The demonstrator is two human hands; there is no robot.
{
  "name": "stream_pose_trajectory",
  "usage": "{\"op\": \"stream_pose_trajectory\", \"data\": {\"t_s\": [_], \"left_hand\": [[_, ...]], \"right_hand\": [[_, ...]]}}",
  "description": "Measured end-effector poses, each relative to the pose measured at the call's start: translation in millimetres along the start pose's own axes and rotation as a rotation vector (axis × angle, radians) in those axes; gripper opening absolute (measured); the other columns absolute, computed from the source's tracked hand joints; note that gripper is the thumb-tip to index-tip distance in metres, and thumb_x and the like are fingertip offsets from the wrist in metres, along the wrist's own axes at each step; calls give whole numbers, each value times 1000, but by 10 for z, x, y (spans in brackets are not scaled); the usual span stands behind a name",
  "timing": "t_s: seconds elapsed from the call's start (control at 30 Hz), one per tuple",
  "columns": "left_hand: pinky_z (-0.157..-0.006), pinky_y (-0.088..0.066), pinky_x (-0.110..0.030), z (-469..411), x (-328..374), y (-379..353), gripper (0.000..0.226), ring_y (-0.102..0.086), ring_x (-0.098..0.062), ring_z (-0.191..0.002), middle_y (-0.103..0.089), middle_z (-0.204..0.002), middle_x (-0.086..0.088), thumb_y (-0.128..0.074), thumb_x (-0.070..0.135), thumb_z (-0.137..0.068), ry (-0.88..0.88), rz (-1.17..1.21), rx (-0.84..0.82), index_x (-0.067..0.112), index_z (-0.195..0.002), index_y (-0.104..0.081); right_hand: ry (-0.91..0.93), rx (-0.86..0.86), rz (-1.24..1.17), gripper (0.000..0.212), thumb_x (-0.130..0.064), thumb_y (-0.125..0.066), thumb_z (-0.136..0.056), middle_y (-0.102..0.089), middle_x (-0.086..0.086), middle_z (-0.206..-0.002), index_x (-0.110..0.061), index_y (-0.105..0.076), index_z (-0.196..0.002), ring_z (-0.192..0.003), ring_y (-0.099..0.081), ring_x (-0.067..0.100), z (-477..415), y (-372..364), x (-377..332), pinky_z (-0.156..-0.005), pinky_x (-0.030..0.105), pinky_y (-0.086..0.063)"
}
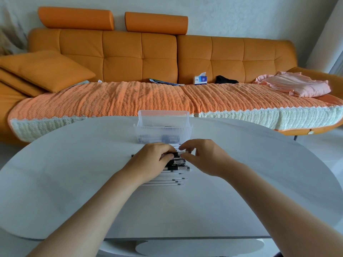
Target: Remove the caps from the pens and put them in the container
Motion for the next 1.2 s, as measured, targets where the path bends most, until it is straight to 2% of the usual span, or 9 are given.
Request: {"op": "stream_pose_trajectory", "data": {"t_s": [0.13,0.27,0.43,0.57,0.7,0.8,0.97,1.07,1.2], "left_hand": [[-82,-50,-26,15,-11,50,15,-60,-1,-90,-67,-95,15,-62,19,-93,-20,-3,5,26,-103,-72],[-81,-49,-22,45,-15,134,16,-62,-1,-88,-69,-94,13,-68,14,-89,-41,-2,47,23,-101,-74],[-80,-50,-28,64,-5,268,14,-62,-1,-89,-70,-95,14,-69,23,-88,-59,-57,69,29,-101,-73],[-70,-43,-27,44,-114,451,20,-59,-7,-94,-67,-101,17,-59,43,-92,10,-336,99,35,-108,-66],[-70,-48,-30,34,-200,438,13,-60,-10,-85,-65,-92,12,-60,37,-93,10,-250,53,28,-94,-69],[-67,-47,-29,-2,-188,452,12,-59,-10,-82,-63,-88,11,-62,36,-92,-32,-224,87,25,-94,-69],[-92,-42,-32,-84,-197,680,34,-50,-18,-112,-59,-118,2,-67,30,-89,-125,-321,285,16,-121,-63],[-97,-41,-37,-91,-247,831,45,-46,-22,-119,-52,-127,0,-66,32,-88,-112,-391,403,16,-129,-55],[-104,-36,-38,-172,-494,716,54,-34,-23,-131,-40,-142,0,-59,35,-93,-28,-411,288,18,-141,-42]], "right_hand": [[-9,-45,39,21,-41,-56,-97,-69,-9,-85,-28,-73,-93,-74,-59,5,-4,-74,-53,-66,30,-48],[8,-68,-92,29,-29,-56,-97,-54,-3,-62,-14,-62,-73,-60,-47,14,-23,-186,-140,-62,37,-44],[5,-87,-169,25,-28,-55,-99,-55,-5,-63,-19,-67,-79,-58,-46,8,-69,-208,-194,-59,25,-40],[1,-23,-123,21,-29,-53,-99,-64,-6,-73,-32,-67,-83,-66,-57,13,-131,-133,-206,-65,27,-46],[81,37,4,26,-26,-51,-101,-63,-9,-107,-25,-66,-122,-93,-58,10,-140,-159,-332,-81,22,-44],[176,43,57,29,-15,-48,-101,-64,-5,-107,-23,-65,-123,-95,-59,15,-166,-211,-498,-83,27,-47],[127,161,53,31,-8,-47,-101,-63,-2,-104,-18,-67,-122,-90,-59,17,-348,30,-456,-76,22,-45],[38,225,72,33,-10,-43,-102,-60,-3,-105,-21,-63,-126,-83,-57,16,-569,215,-306,-67,24,-40],[-47,196,159,33,-10,-41,-102,-63,1,-111,-20,-65,-123,-79,-54,16,-1012,249,-175,-60,25,-36]]}}
Point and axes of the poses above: each hand's wrist, its own z-axis away from the middle knuckle, its own y-axis out of the back of the hand, x = y × z, the point moved 10 cm from there along -z, towards the middle knuckle
